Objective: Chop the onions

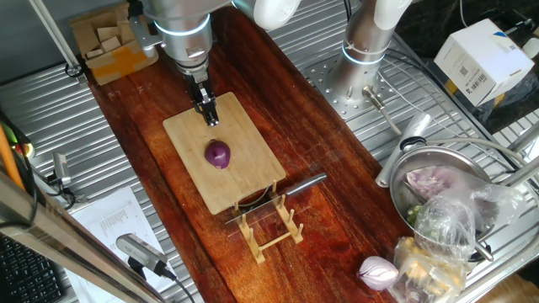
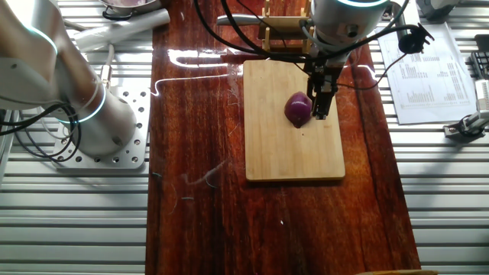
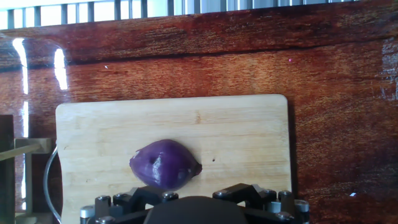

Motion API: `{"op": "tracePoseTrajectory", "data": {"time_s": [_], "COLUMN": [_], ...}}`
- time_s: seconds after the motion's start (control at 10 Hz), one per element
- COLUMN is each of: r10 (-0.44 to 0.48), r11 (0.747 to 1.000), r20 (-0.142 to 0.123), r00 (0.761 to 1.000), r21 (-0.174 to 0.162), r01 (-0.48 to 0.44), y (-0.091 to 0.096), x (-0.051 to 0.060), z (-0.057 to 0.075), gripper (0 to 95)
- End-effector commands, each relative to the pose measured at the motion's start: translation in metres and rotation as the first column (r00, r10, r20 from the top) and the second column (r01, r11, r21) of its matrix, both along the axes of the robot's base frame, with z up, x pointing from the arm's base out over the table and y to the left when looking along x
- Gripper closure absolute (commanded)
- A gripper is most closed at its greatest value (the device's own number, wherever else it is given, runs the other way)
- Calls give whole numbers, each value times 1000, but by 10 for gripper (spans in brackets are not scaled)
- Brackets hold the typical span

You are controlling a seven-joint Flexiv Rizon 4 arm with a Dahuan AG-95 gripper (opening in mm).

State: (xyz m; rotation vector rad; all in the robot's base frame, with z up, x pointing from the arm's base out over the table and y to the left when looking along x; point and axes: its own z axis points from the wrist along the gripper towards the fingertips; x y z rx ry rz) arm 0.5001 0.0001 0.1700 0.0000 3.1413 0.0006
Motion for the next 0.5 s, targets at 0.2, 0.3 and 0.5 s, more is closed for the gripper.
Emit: {"op": "tracePoseTrajectory", "data": {"time_s": [0.2,0.3,0.5], "r10": [29,29,29], "r11": [1000,1000,999], "r20": [8,8,10], "r00": [1000,1000,1000], "r21": [11,11,17], "r01": [-29,-29,-29], "y": [-1,-1,0], "x": [-3,-3,-3], "z": [-2,-2,-2], "gripper": [950,950,950]}}
